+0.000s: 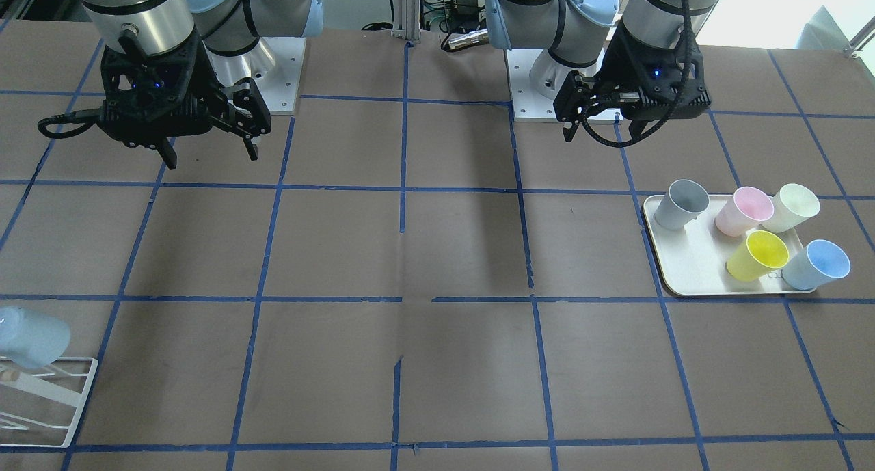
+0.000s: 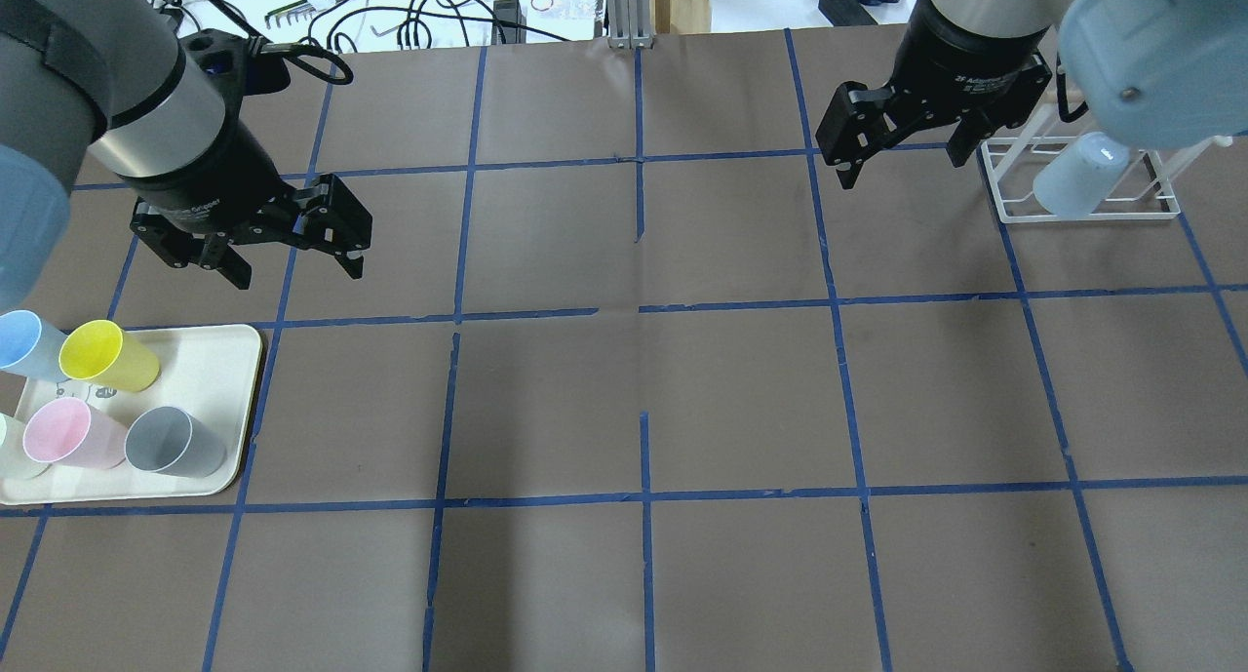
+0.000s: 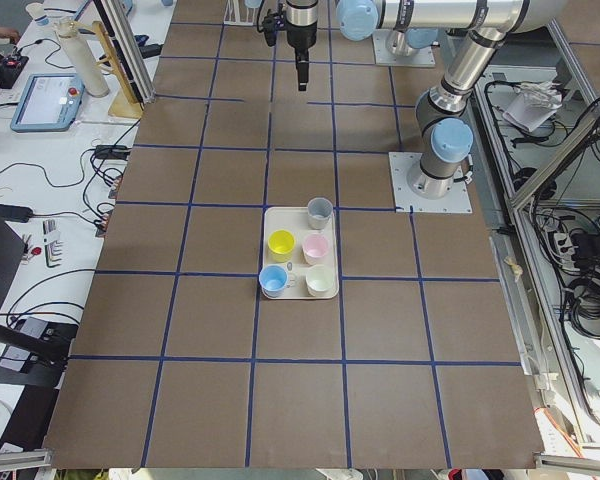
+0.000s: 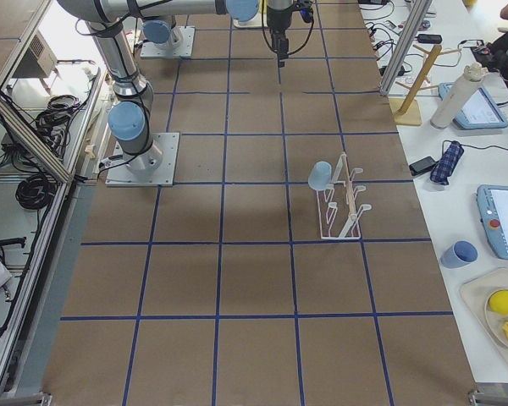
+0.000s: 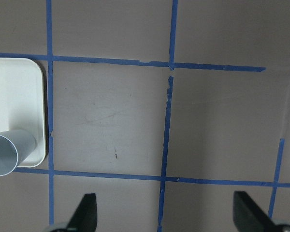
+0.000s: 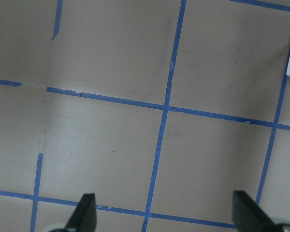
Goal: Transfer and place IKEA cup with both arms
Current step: 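Move the right gripper down onto the light blue cup in the rack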
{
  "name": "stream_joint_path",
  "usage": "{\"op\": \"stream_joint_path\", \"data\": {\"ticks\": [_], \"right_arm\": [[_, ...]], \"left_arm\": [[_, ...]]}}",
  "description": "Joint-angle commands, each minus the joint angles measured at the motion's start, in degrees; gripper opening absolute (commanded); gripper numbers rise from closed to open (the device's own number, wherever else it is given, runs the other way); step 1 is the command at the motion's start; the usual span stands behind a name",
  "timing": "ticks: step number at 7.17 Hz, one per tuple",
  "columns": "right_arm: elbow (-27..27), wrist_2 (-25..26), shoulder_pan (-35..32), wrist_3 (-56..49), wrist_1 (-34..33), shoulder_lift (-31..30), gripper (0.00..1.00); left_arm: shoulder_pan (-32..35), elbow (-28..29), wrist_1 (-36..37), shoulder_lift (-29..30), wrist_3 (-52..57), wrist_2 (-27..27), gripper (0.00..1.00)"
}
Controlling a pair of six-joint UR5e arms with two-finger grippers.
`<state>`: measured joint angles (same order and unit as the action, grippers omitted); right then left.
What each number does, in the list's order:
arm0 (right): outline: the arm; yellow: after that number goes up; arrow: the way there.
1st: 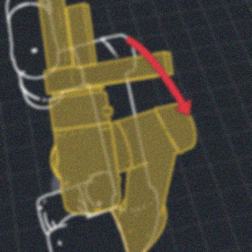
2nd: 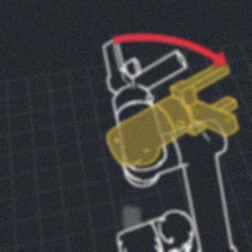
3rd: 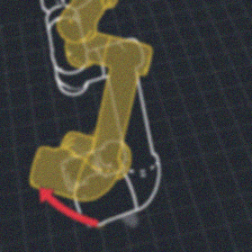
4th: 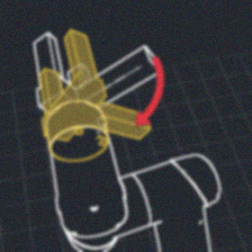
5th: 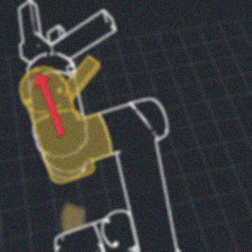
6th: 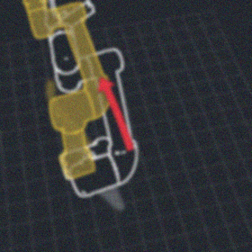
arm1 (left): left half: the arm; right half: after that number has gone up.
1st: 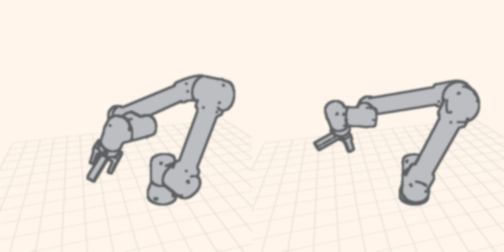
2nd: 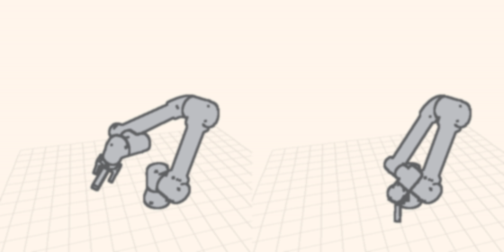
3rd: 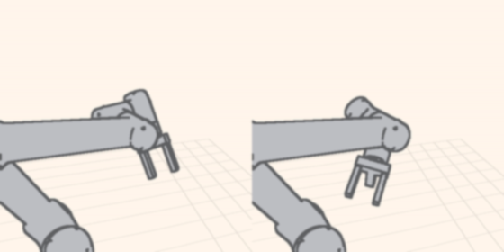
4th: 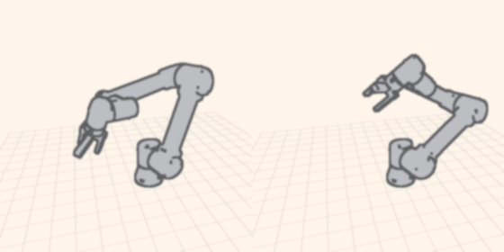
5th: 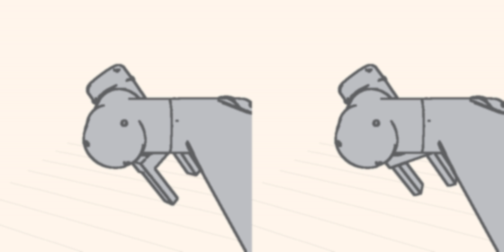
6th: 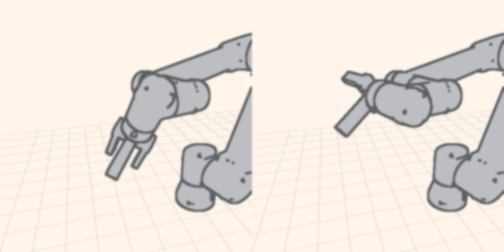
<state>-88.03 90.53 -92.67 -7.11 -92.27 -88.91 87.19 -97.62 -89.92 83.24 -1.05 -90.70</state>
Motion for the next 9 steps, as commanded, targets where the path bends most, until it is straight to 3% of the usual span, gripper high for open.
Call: {"op": "stream_joint_path", "data": {"ticks": [1, 3, 6, 9], "right_arm": [[0.05, -0.09, 0.12, -0.01, -0.02, -0.03, 1.00], [0.48, -0.35, 2.91, -1.06, -1.06, 0.14, 1.00], [1.19, -1.32, 18.54, -4.46, -1.51, 1.54, 1.00], [0.93, -0.53, 26.21, -9.84, -7.28, 7.76, 1.00]], "left_arm": [[0.00, -0.03, 0.18, -0.01, 0.08, 0.00, 1.00], [0.08, -0.03, 0.09, -0.44, 0.08, 0.00, 1.00], [0.08, -0.20, 0.09, -0.53, 0.08, 0.00, 1.00], [0.17, -1.43, 0.27, -0.71, 0.08, 0.00, 1.00]]}}
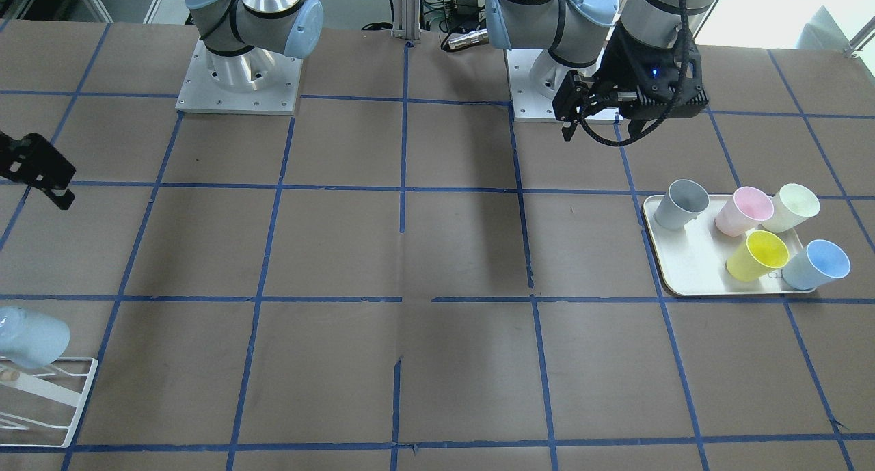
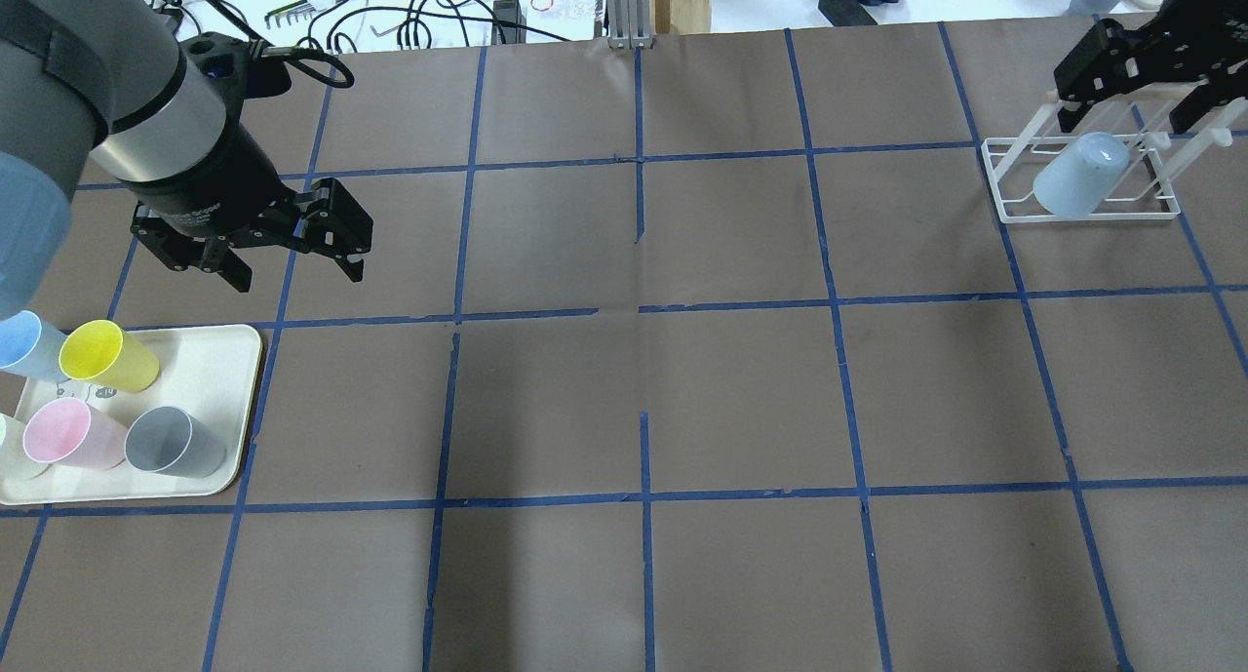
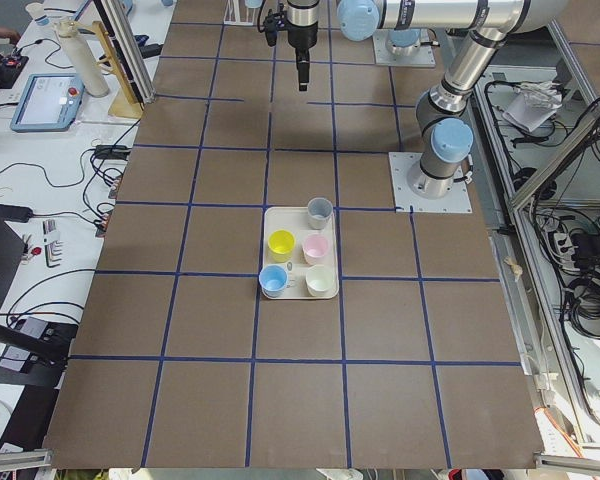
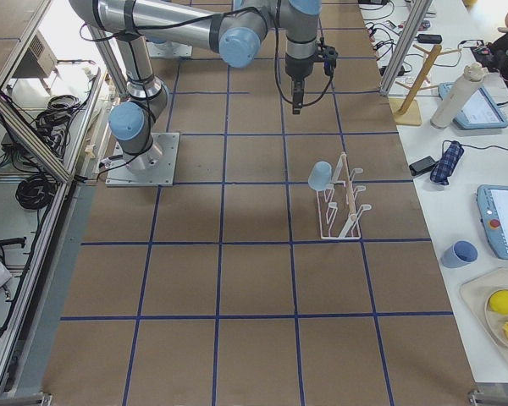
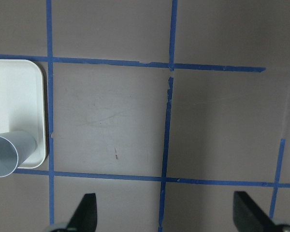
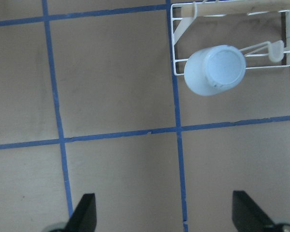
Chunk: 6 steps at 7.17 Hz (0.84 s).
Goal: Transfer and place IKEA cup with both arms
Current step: 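Move the right gripper down onto the light blue cup in the rack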
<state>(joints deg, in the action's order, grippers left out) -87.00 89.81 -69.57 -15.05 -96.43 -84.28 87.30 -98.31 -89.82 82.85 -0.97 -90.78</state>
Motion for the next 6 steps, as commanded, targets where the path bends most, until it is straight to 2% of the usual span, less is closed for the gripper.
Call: {"op": "stream_joint_path", "data": {"ticks": [1, 2, 3, 4, 5, 6], "right_arm": [[-0.19, 0.19, 3.82, -4.69, -7.85, 6.64, 1.00], [-0.19, -0.42, 3.92, -12.47, -10.85, 10.41, 1.00], [-0.28, -0.68, 4.01, -15.85, -12.88, 12.54, 1.00], [-0.19, -0.51, 3.92, -15.88, -14.64, 14.39, 1.00], [0.24, -0.42, 4.01, -16.23, -15.62, 15.97, 1.00], [0.33, -0.42, 4.01, -16.06, -16.15, 16.16, 1.00]], "left_arm": [[0.07, -1.00, 0.00, -0.41, 0.00, 0.17, 1.00], [0.15, -2.13, -0.09, -0.32, 0.00, -0.01, 1.00], [-0.02, -3.10, 1.48, 0.72, -0.78, 0.08, 1.00], [0.06, -4.07, 5.84, 0.38, -0.79, -0.18, 1.00], [0.15, -4.43, 6.06, -0.66, -0.18, -0.18, 1.00], [-0.02, -4.69, 6.93, 0.98, -0.96, 0.16, 1.00]]}}
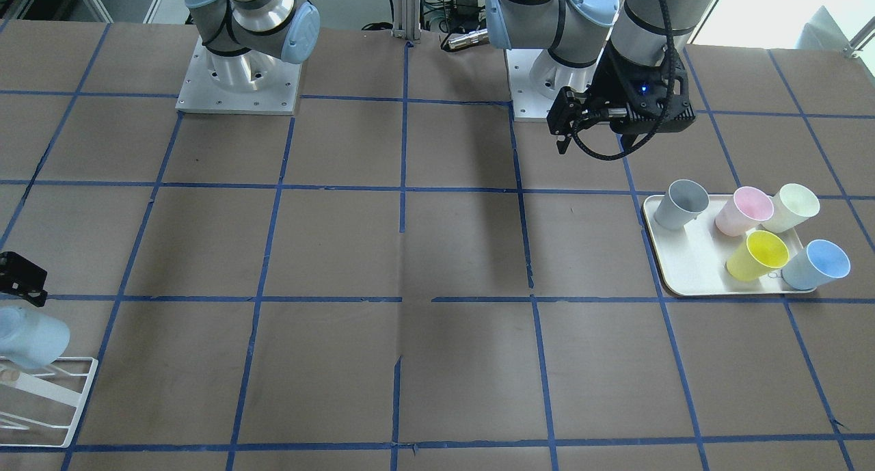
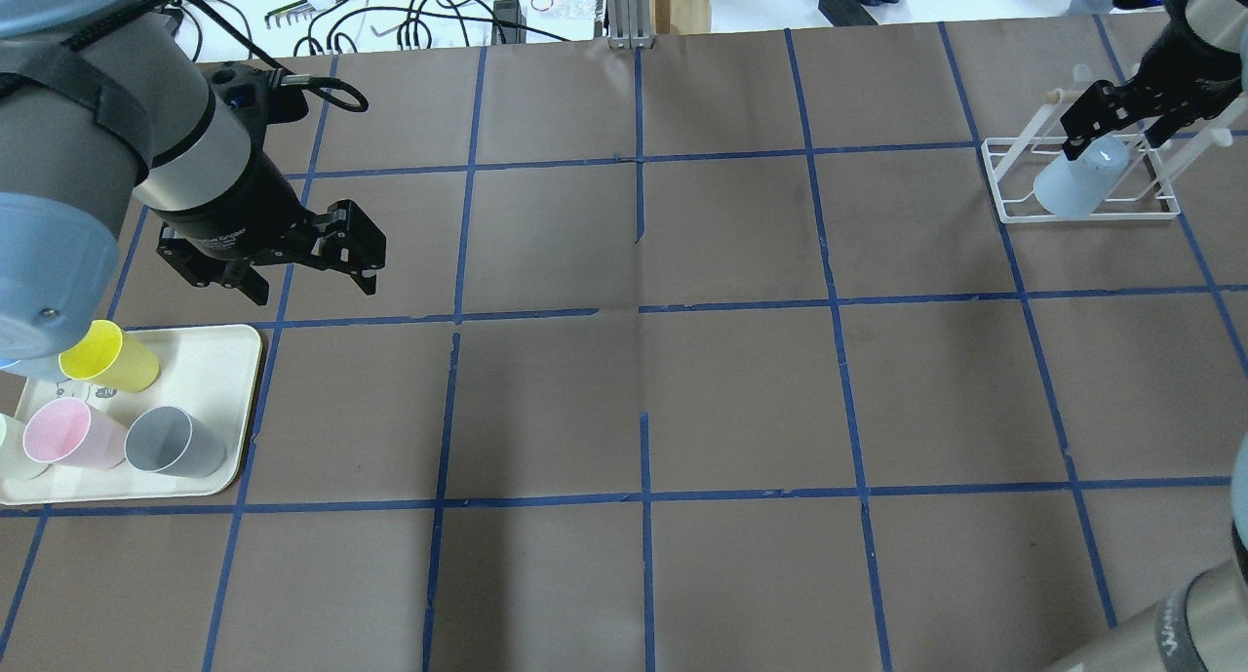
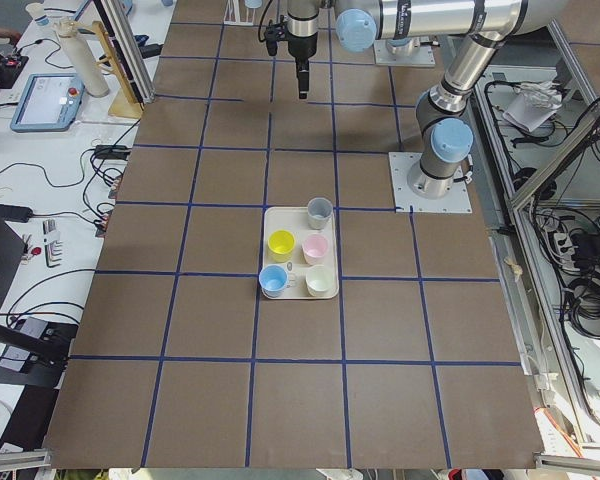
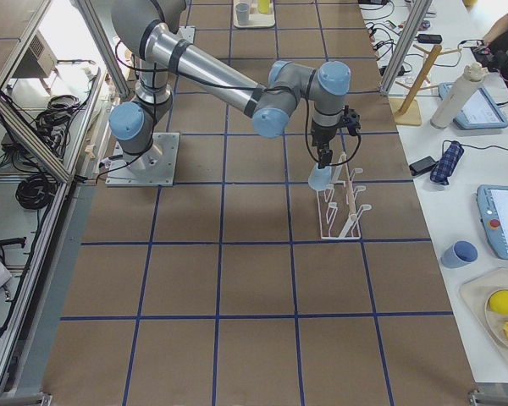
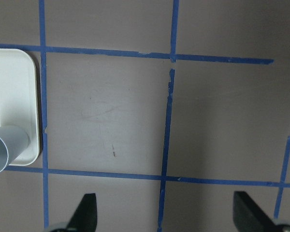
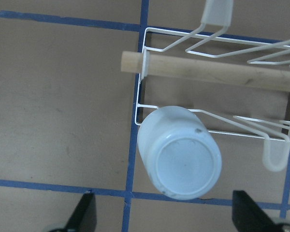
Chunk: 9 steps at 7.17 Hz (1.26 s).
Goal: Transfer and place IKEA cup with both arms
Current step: 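Close the right gripper on the light blue cup and lift it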
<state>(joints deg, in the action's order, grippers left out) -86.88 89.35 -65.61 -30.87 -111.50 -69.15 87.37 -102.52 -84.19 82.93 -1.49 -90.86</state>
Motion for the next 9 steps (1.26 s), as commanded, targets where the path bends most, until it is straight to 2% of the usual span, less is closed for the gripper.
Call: {"op": "stream_joint_path", "data": {"ticks": [1, 2, 8, 9], "right_arm": [[0.22, 0.03, 0.04, -0.24, -1.61, 1.91, 1.00], [0.31, -0.05, 0.04, -0.15, -2.05, 2.61, 1.00], [0.31, -0.14, 0.21, -0.15, -4.60, 5.78, 0.99], [0.31, -0.14, 0.56, -0.07, -4.60, 5.87, 0.92]], "left_arm": [[-0.10, -1.27, 1.31, 0.92, 0.43, 0.42, 1.00], [-0.01, -2.23, 1.31, -0.65, 0.44, 0.77, 1.00], [0.08, -2.33, 1.14, -1.45, 0.18, 1.03, 1.00], [0.08, -2.42, 0.96, -1.54, 0.18, 0.95, 1.00]]}}
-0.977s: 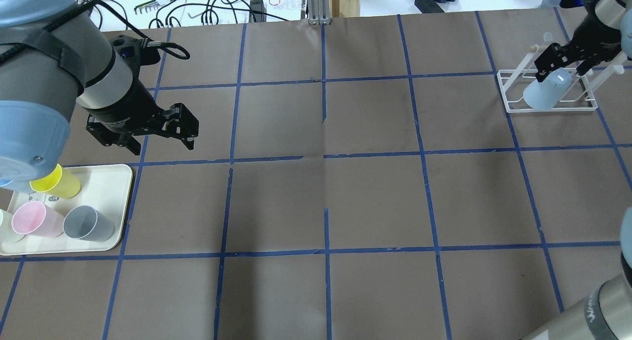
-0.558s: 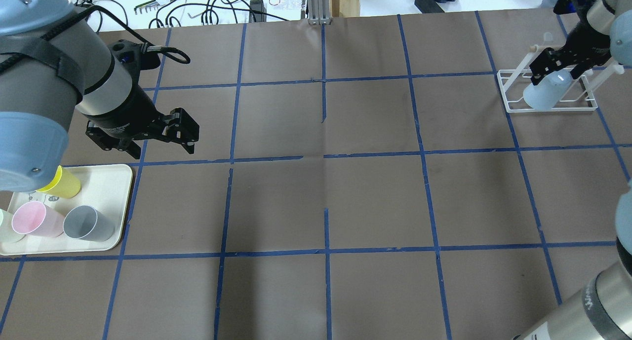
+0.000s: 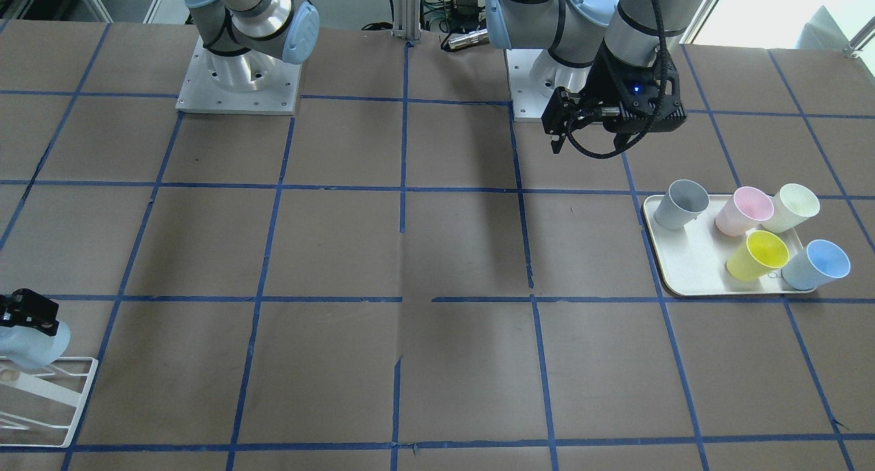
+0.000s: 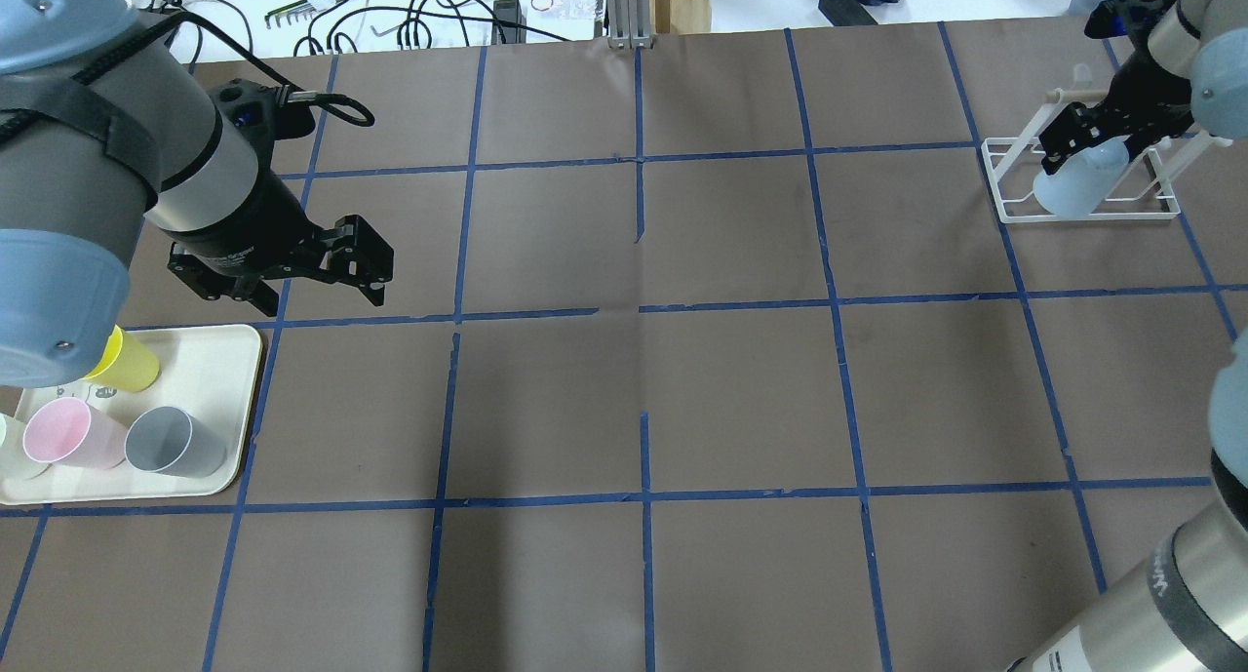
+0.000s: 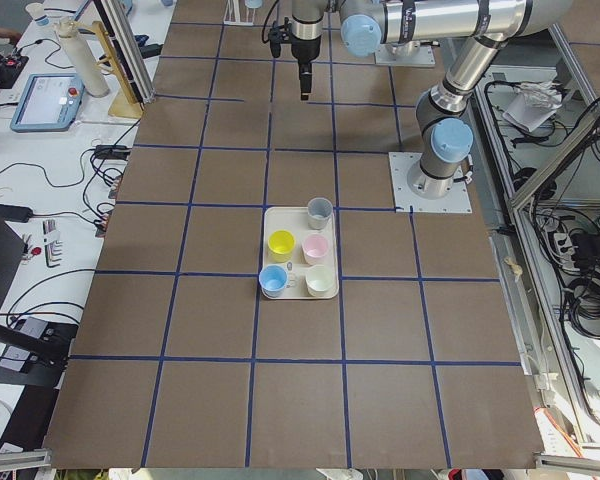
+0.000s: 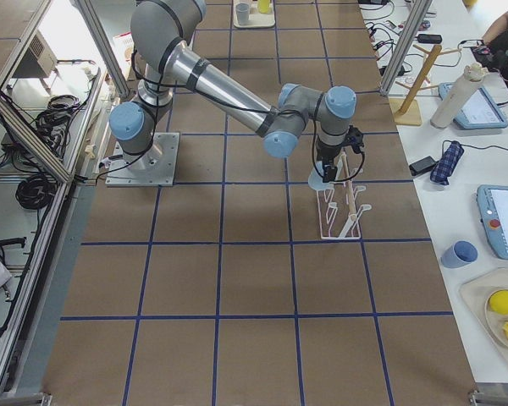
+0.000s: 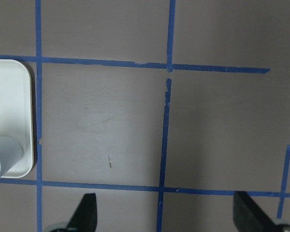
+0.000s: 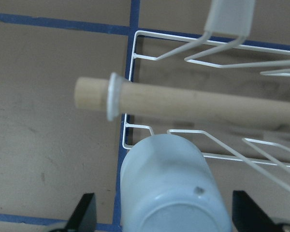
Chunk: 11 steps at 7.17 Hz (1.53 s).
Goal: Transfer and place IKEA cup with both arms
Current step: 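Close the right gripper on the light blue cup and lift it, then carry the cup toward the table center while the left gripper rises to meet it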
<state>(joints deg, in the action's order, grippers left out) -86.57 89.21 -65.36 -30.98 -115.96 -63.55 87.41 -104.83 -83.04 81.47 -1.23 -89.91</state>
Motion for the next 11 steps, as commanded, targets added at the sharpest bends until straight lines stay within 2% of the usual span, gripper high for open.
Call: {"op": "stream_joint_path", "data": {"ticks": [1, 3, 4, 6, 7, 9, 10, 11], "right_arm": [[0.00, -0.09, 0.32, 0.04, -0.06, 0.27, 0.77], [0.00, -0.09, 0.32, 0.04, 0.03, 0.18, 0.50], [0.09, 0.00, 0.32, -0.05, 0.03, -0.25, 0.45], [2.80, 0.26, 0.32, -0.57, 2.13, -3.57, 0.45], [2.90, 0.26, 0.24, -0.58, 4.75, -6.29, 0.45], [2.90, 0.00, -0.29, -0.49, 11.68, -11.92, 0.45], [2.73, -2.87, -0.47, -0.57, 16.51, -14.47, 0.45], [2.81, -8.47, -0.47, -0.92, 22.21, -15.45, 0.45]], "left_arm": [[0.04, -0.03, -0.28, -0.08, -0.09, 0.09, 1.00], [-0.05, -0.11, -0.28, 0.01, 0.08, 0.09, 1.00], [-0.14, -0.11, -0.11, 0.27, 0.00, 0.09, 1.00], [-0.23, 0.50, 0.07, 1.24, 0.17, 0.44, 1.00], [-0.40, 0.85, 0.15, 1.50, 0.08, 5.57, 1.00], [-2.93, 1.03, 0.07, 0.63, 0.17, 20.50, 1.00], [-4.26, 1.03, -0.19, -0.16, -0.09, 29.27, 1.00], [-4.53, 0.94, -0.54, -0.17, -0.09, 35.19, 1.00]]}}
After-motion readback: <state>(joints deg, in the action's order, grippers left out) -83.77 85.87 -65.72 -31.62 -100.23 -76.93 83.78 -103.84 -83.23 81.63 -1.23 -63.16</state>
